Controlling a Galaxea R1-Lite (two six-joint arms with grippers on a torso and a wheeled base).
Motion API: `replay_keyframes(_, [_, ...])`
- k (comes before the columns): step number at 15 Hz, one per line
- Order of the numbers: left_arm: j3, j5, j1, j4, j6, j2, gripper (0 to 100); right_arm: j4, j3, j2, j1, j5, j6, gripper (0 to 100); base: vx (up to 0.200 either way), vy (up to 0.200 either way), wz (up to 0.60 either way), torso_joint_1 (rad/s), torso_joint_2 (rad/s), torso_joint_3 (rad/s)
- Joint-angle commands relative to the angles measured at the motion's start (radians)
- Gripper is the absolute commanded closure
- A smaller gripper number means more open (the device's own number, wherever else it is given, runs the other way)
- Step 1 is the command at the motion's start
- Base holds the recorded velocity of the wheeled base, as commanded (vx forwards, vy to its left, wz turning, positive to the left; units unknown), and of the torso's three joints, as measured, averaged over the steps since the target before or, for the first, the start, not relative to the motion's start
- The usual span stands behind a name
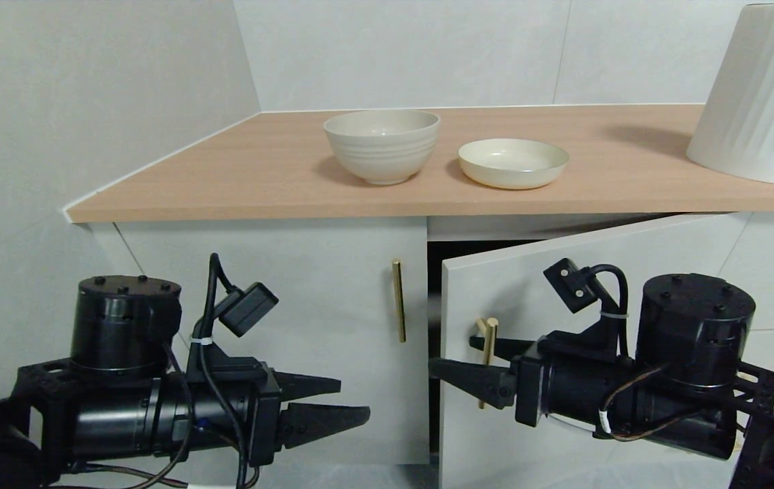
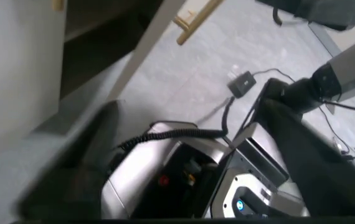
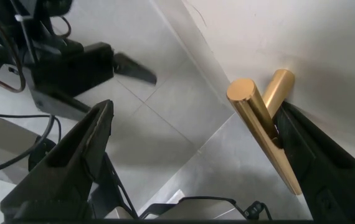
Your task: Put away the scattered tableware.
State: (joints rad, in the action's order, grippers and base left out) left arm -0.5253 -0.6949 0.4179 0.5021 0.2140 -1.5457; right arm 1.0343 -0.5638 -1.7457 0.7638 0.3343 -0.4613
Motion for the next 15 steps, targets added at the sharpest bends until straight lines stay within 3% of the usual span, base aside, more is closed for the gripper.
replay_keyframes(1, [-0.005,-0.002,0.006,0.001,0.002,-0.011,100,-0.003,0.001,-0.015,0.000,0.000,0.000,0,0.000,0.000,0.00,0.000,0.00,0.000])
replay_keyframes(4, [-0.028,-0.003,0.009,0.021,0.002,-0.037,100,-0.003,0.001,-0.015,0.000,0.000,0.000,0,0.000,0.000,0.00,0.000,0.00,0.000])
replay_keyframes(6, [-0.033,-0.003,0.012,0.088,0.004,-0.063,100,-0.003,0.001,-0.011,0.000,0.000,0.001,0,0.000,0.000,0.00,0.000,0.00,0.000])
replay_keyframes(8, [-0.051,-0.002,0.029,0.200,0.018,-0.131,100,-0.002,0.001,-0.005,0.000,-0.001,0.001,0,0.000,0.000,0.00,0.000,0.00,0.000])
replay_keyframes(10, [-0.105,0.025,0.061,0.300,0.093,-0.234,100,-0.002,0.002,-0.001,0.000,-0.001,0.003,0,0.000,0.000,0.00,0.000,0.00,0.000])
replay_keyframes(12, [-0.174,0.035,0.059,0.403,0.099,-0.356,100,-0.002,0.010,0.005,0.002,0.000,0.003,0,0.000,0.000,0.00,0.000,0.00,0.000])
replay_keyframes(15, [-0.171,0.049,0.068,0.630,0.091,-0.493,100,-0.002,0.018,0.014,0.012,0.000,0.004,0,0.000,0.000,0.00,0.000,0.00,0.000])
